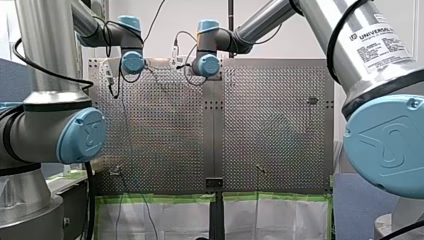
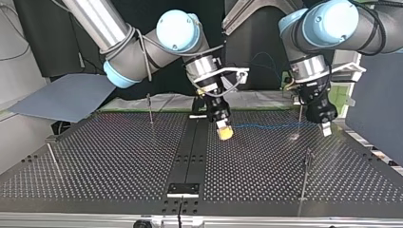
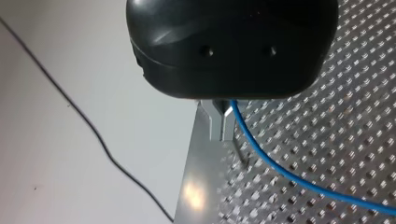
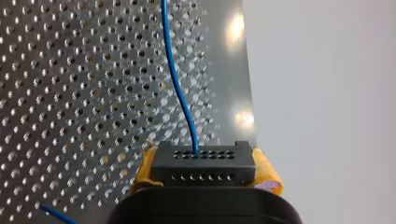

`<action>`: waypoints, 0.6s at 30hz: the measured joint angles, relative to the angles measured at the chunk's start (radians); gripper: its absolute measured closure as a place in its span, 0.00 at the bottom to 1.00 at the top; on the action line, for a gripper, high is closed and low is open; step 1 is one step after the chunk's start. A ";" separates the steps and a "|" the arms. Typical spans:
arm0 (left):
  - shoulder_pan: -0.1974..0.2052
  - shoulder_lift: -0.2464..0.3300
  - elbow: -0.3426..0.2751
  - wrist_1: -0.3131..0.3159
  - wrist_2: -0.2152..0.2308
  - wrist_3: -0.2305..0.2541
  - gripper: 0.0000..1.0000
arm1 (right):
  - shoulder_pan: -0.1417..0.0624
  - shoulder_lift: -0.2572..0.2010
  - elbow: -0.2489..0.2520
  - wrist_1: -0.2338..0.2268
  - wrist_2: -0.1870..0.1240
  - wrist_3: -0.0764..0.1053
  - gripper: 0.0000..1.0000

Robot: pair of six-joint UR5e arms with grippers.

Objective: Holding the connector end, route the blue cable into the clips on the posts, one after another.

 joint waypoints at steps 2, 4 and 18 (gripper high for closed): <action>0.020 -0.008 0.012 -0.010 0.020 0.002 1.00 | 0.005 0.006 -0.022 0.005 0.000 0.001 1.00; 0.040 -0.021 0.029 -0.019 0.043 0.008 1.00 | 0.007 0.011 -0.045 0.008 0.001 0.004 1.00; 0.070 -0.065 0.102 -0.037 0.121 0.009 1.00 | 0.009 0.070 -0.161 0.045 0.001 0.020 1.00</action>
